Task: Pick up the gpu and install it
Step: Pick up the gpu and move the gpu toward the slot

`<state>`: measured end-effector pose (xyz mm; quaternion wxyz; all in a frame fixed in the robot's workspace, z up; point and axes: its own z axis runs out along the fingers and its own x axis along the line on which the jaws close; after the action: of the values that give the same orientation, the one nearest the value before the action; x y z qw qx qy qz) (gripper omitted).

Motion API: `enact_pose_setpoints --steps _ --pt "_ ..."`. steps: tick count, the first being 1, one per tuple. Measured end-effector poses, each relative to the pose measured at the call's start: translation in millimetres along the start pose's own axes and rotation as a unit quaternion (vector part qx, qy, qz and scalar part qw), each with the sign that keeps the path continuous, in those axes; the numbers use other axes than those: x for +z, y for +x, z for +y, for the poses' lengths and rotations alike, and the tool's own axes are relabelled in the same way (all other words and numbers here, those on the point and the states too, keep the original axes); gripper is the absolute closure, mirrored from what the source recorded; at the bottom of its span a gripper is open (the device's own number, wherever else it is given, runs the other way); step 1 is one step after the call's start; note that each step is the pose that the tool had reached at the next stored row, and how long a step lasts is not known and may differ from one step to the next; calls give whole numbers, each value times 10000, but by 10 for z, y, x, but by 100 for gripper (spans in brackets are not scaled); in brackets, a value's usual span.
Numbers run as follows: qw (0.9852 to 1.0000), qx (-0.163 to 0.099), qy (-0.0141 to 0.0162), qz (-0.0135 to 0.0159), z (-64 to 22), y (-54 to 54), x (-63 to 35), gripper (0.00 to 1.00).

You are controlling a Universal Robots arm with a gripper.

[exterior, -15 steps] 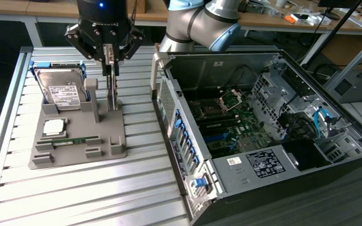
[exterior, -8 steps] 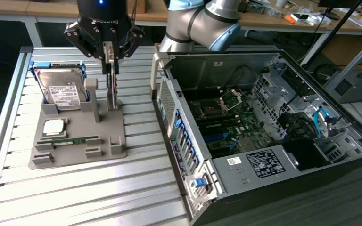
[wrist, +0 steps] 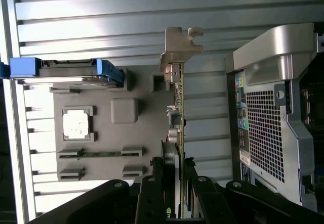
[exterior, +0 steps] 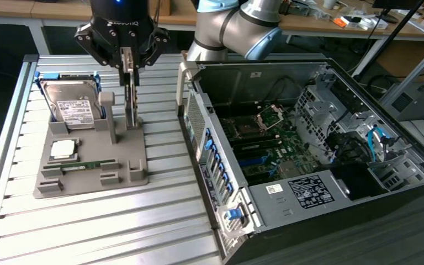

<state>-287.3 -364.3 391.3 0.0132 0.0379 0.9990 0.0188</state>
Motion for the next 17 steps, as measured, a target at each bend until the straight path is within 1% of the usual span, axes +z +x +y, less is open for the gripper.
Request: enact_pose_setpoints --steps 17 --pt "10000 0 0 0 3 -2 -77 73"
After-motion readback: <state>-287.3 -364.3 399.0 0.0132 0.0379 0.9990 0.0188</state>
